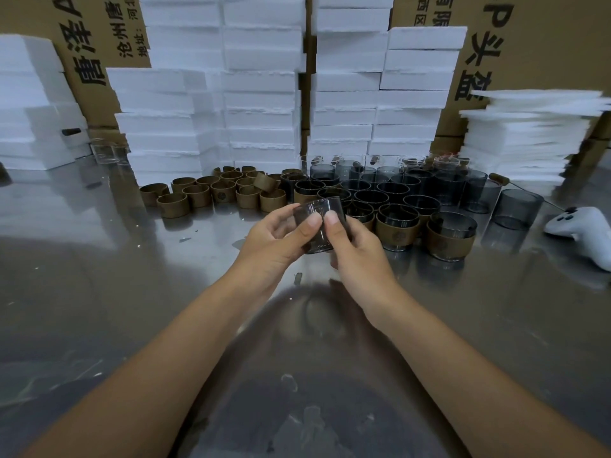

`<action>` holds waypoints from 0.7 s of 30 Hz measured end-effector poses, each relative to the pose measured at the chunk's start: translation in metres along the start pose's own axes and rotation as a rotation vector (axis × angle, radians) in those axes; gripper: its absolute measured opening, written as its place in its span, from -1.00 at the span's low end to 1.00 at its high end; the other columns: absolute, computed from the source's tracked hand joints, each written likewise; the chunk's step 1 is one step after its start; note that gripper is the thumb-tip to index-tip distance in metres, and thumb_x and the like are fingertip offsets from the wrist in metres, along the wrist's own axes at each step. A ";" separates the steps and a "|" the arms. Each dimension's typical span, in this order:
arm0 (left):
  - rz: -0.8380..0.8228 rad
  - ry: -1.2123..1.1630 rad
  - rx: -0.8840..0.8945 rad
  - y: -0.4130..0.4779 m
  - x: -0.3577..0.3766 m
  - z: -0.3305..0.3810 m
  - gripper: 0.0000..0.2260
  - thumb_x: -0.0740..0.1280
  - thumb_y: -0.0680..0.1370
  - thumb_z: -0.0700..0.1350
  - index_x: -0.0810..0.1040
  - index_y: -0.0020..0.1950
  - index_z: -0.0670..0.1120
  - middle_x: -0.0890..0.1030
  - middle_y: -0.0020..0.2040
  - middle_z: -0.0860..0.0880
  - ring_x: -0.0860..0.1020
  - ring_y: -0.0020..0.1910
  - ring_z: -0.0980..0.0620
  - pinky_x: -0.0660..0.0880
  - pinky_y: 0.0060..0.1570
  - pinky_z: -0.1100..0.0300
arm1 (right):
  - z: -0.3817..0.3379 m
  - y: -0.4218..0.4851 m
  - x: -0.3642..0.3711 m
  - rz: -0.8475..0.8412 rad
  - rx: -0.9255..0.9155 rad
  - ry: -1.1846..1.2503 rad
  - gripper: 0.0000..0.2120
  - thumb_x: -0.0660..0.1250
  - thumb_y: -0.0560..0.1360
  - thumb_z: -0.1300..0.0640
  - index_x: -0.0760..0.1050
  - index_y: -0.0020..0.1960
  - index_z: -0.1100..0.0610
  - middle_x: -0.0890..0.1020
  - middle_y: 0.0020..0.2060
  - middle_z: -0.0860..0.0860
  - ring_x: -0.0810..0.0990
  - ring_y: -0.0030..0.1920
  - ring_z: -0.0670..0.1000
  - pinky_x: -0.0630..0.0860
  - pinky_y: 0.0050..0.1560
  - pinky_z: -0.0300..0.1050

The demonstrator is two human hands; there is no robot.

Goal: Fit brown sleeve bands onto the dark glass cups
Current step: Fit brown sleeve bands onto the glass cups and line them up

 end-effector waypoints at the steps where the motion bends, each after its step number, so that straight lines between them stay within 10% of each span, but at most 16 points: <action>1: 0.003 0.031 0.000 0.000 0.000 0.000 -0.39 0.47 0.21 0.09 0.54 0.20 -0.11 0.69 0.01 -0.01 0.64 0.03 0.05 0.55 0.06 0.19 | 0.001 0.000 0.000 0.008 -0.003 0.000 -0.72 0.20 0.58 -0.07 0.54 0.15 0.05 0.53 -0.42 -0.29 0.47 -0.37 -0.35 0.34 -0.18 -0.37; 6: -0.035 0.116 -0.051 -0.002 -0.002 0.000 -0.42 0.45 0.19 0.18 0.60 0.13 -0.06 0.68 -0.08 0.07 0.63 -0.03 0.14 0.49 0.09 0.14 | 0.001 -0.001 0.002 0.028 0.038 0.017 -0.72 0.24 0.55 -0.10 0.53 0.15 0.03 0.63 -0.09 -0.18 0.57 -0.09 -0.28 0.48 0.01 -0.25; 21: -0.132 0.008 -0.117 -0.002 -0.007 -0.001 -0.75 0.47 0.22 0.14 0.72 -0.18 0.07 0.71 -0.14 0.01 0.66 -0.11 0.15 0.55 -0.09 0.35 | -0.003 -0.001 -0.007 -0.049 0.194 0.178 -0.82 0.41 0.45 -0.10 0.66 -0.02 -0.05 0.70 -0.16 -0.12 0.63 -0.07 -0.16 0.47 -0.13 -0.26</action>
Point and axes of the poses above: each hand's wrist, its own y-axis towards the middle knuckle, its own x-axis out of the palm, z = x × y, the point moved 1 cm from there along y, towards the middle knuckle
